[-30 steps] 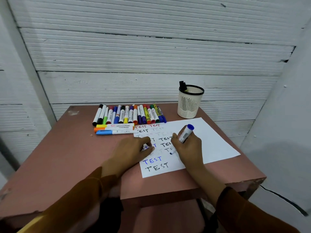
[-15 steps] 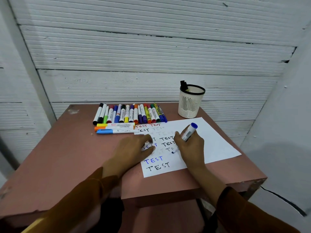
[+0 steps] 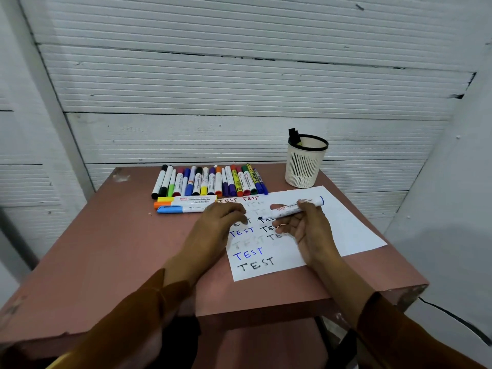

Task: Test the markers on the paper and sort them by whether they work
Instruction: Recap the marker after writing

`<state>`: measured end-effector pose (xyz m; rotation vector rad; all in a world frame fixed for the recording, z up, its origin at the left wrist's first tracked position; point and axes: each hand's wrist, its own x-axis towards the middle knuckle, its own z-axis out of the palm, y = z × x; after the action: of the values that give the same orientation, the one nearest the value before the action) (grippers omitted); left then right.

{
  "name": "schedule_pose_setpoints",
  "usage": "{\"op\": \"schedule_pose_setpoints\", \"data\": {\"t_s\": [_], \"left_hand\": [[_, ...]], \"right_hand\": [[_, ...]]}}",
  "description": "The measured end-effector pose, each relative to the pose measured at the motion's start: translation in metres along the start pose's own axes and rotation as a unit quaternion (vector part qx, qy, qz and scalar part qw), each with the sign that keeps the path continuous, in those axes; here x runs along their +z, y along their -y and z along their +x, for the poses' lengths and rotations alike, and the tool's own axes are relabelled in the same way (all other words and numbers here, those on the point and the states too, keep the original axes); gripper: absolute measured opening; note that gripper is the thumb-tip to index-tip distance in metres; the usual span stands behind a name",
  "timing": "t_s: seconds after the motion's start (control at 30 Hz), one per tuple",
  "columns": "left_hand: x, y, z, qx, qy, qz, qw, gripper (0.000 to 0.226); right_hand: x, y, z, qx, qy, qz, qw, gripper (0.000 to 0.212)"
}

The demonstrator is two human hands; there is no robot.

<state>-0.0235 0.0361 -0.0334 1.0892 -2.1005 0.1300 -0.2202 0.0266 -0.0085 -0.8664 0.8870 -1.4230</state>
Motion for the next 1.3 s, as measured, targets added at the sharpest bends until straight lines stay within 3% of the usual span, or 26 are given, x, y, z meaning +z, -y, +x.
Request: {"op": "schedule_pose_setpoints", "data": {"t_s": [0.13,0.27,0.43,1.07,1.2,1.3], "left_hand": [[0.000,-0.004,0.002,-0.030,0.013,-0.031,0.999,0.045],[0.002,-0.004,0.004,-0.062,0.002,-0.059,0.996,0.028],[0.000,-0.003,0.003,-0.045,0.032,-0.010,0.998,0.030],[-0.002,-0.009,0.006,-0.133,0.092,-0.064,0.985,0.029],[-0.002,-0.008,0.005,-0.126,0.088,-0.061,0.986,0.028],[-0.002,-0.007,0.005,-0.141,0.083,-0.067,0.984,0.027]], "right_hand": [[0.002,-0.001,-0.002,-0.010,0.040,-0.040,0.998,0.016],[-0.001,-0.003,-0.002,-0.045,0.024,-0.053,0.997,0.006],[-0.003,-0.004,-0.002,-0.067,0.019,-0.048,0.996,0.034],[-0.002,-0.004,-0.002,-0.057,0.040,-0.042,0.997,0.031],[-0.002,-0.007,-0.003,-0.052,0.084,-0.101,0.990,0.029],[-0.005,-0.010,-0.004,-0.093,0.070,-0.198,0.973,0.028]]}}
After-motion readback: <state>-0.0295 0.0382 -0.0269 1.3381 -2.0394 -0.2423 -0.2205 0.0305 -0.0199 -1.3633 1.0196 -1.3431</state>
